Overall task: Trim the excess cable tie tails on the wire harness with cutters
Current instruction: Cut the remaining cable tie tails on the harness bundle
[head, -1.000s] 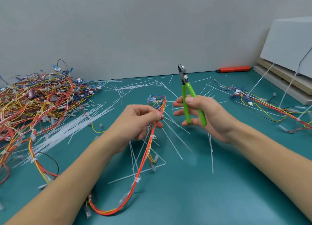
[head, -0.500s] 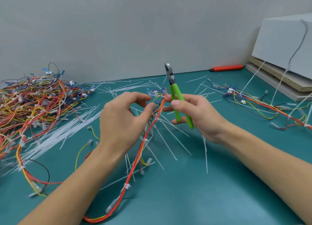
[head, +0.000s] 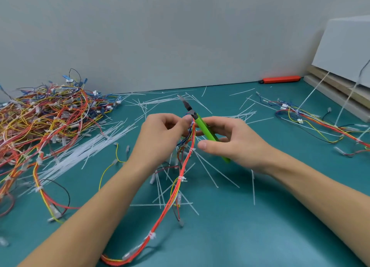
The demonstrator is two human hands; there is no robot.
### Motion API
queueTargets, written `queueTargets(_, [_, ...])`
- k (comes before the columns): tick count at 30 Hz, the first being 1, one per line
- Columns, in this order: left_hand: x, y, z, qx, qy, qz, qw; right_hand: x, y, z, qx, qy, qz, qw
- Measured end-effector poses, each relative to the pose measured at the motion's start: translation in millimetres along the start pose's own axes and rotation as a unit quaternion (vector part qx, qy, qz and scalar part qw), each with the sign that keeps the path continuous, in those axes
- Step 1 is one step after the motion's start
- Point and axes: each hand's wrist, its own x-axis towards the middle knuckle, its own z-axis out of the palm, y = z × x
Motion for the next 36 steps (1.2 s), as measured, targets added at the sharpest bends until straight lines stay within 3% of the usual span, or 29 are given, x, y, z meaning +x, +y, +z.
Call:
queueTargets(5, [6.0, -9.0, 2.0, -0.133, -0.114, -0.137, 0.975, 1.1, 1.7, -1.4, -0.015, -0.024, -0.006, 1.000])
queueTargets(12, [8.8, -11.1, 3.5, -0.202, -0.168, -0.159, 0.952, 1.6, 1.7, -3.0, 0.004, -0.051, 0.003, 0.999])
queueTargets(16, [12.8, -15.8, 1.5, -0.254, -0.137, -0.192, 0.938, 2.4, 4.5, -11.2, -0.018, -0.004, 0.010, 1.000])
queueTargets(22, [15.5, -24.2, -3.3, -0.356, -0.117, -0.221, 0.900, -1.1, 15.5, -35.9, -0.219, 0.030, 0.015, 0.975])
queueTargets(27, [14.5, -24.9, -5.2, -0.376, -0.129, -0.222, 0.890, 0.8, 23.3, -38.5, -0.209, 0.008, 0.007, 0.978])
queueTargets(36, [11.2, -24.9, -5.2, -0.357, -0.144, -0.185, 0.904, 3.0, 25.1, -36.1, -0.157, 0.025, 0.026, 0.987])
